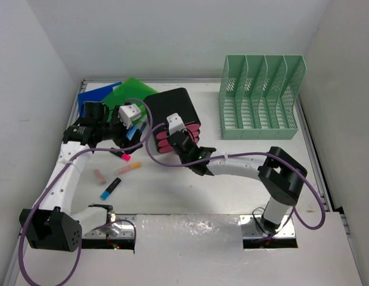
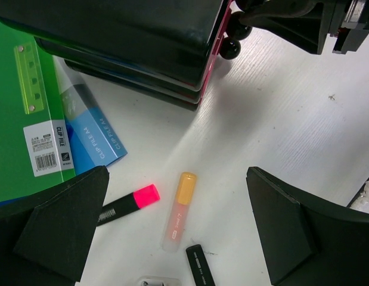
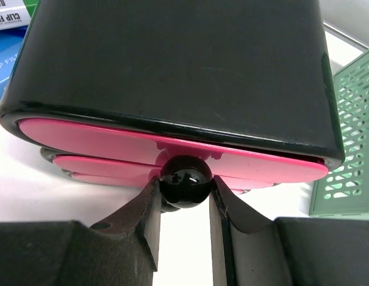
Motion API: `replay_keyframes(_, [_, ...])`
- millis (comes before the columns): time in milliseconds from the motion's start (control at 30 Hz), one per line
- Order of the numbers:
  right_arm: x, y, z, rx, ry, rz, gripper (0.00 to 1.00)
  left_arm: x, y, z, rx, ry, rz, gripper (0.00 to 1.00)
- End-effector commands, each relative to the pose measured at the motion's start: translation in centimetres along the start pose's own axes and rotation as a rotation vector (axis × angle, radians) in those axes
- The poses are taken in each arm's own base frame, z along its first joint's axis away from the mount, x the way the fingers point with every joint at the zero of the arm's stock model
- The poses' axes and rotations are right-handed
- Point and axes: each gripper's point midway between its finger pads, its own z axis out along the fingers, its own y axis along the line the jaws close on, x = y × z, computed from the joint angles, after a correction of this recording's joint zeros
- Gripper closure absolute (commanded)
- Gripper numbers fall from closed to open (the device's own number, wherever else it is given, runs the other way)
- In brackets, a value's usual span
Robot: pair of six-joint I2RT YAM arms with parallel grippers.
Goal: Organize the desk
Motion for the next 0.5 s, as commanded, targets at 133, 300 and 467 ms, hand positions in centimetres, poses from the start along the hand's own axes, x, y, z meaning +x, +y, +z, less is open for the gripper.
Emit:
replay_keyframes(133, [-4.3,-1.3,0.1,0.067,-0.125,0.118,0.68,0.1,0.6,0.1,-0.015,-0.009,0.017,0.00])
replay_keyframes(300, [-3.7,-0.9,-0.4,0.024,-0.097,0.128,0.46,0.2,0.6,0.1,-0.012,-0.006,0.020,0.00])
replay_keyframes(467, [-2.0,-0.1,-1.4,-0.041,-0.051,0.185,0.34,0.5,0.7,0.5,0.001,0.001,0.019,0.00])
